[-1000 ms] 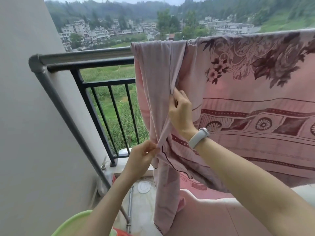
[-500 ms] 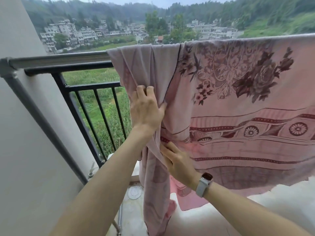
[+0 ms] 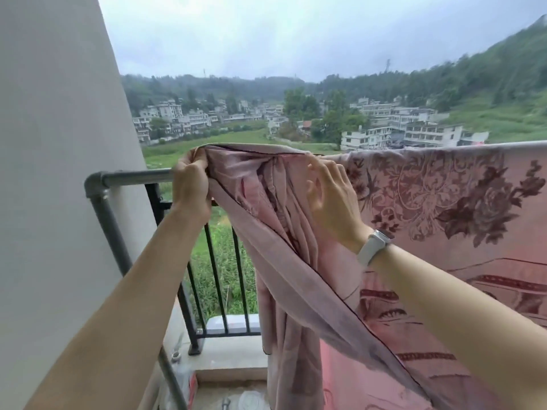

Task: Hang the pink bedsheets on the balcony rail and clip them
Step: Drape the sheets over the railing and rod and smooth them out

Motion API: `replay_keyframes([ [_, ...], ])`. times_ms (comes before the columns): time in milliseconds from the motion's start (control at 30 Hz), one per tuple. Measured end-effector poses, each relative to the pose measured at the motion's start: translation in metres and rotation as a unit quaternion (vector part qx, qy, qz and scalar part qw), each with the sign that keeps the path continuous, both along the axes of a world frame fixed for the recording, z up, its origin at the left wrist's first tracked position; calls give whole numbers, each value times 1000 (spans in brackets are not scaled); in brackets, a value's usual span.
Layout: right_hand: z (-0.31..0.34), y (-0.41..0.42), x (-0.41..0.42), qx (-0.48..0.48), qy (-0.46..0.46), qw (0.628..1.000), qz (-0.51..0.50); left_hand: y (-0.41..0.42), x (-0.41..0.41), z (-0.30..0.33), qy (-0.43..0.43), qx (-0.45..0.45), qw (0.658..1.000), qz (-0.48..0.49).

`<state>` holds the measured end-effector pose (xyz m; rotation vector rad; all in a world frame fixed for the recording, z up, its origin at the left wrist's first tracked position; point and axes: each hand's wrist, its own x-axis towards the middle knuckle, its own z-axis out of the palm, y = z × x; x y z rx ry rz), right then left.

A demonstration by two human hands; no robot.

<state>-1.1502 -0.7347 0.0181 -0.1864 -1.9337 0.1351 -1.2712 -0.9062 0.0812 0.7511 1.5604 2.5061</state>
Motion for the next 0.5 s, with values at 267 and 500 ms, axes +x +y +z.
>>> replay_keyframes([
  [267,78,-28,-72,63,-231,971,1,-97,-55,-8,-68,73,982,163],
  [500,120,-51,-119,-14,-208,977,38,-120,-67,-31,176,-253,951,20],
])
